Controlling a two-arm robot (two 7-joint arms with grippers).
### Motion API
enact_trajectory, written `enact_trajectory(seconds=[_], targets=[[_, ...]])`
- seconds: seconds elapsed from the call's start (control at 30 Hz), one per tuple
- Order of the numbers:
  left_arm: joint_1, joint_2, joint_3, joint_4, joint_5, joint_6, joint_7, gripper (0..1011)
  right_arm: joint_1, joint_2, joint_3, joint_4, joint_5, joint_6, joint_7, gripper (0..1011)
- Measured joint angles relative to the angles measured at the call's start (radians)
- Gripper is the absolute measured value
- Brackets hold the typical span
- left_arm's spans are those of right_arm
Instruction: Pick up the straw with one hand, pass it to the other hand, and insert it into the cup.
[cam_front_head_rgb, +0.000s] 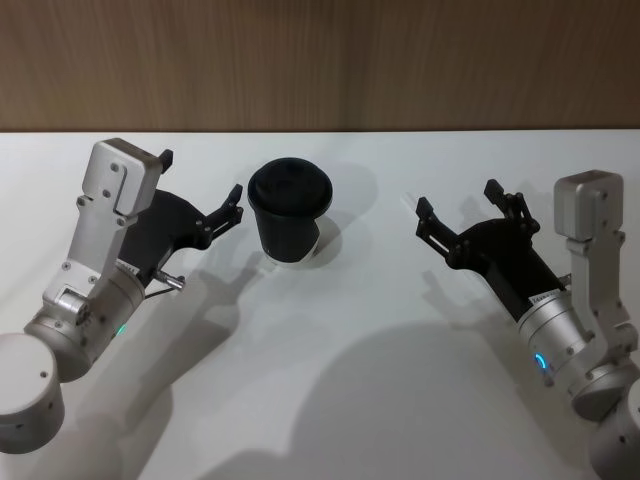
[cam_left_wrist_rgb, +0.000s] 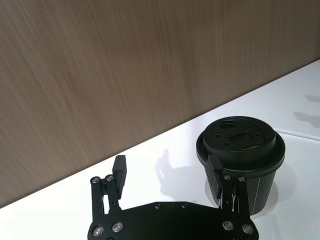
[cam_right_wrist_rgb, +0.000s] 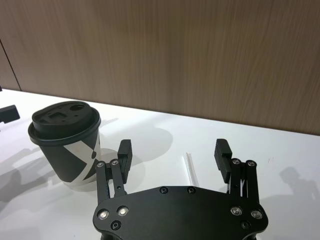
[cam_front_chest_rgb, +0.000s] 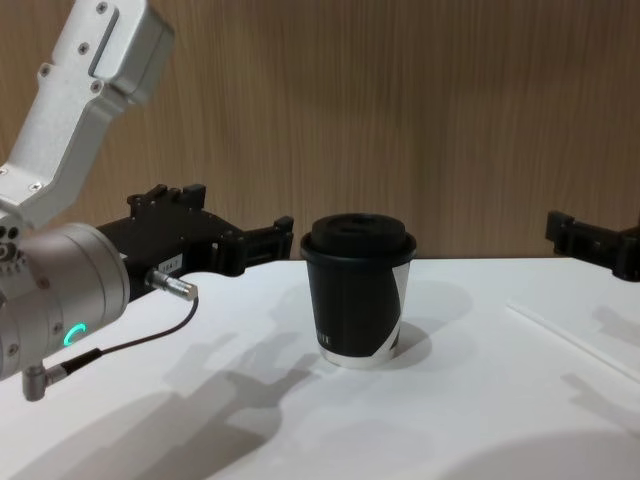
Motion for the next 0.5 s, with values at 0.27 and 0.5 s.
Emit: enact_trajectory(seconds=[0.27,0.5], targets=[[0.000,0.000,0.000,0.000,0.000,0.000,0.000,1003,0.000,0.000,0.000,0.000,0.000,0.000,0.000,1001],[0.000,0.000,0.000,0.000,0.000,0.000,0.000,1003,0.000,0.000,0.000,0.000,0.000,0.000,0.000,1001]])
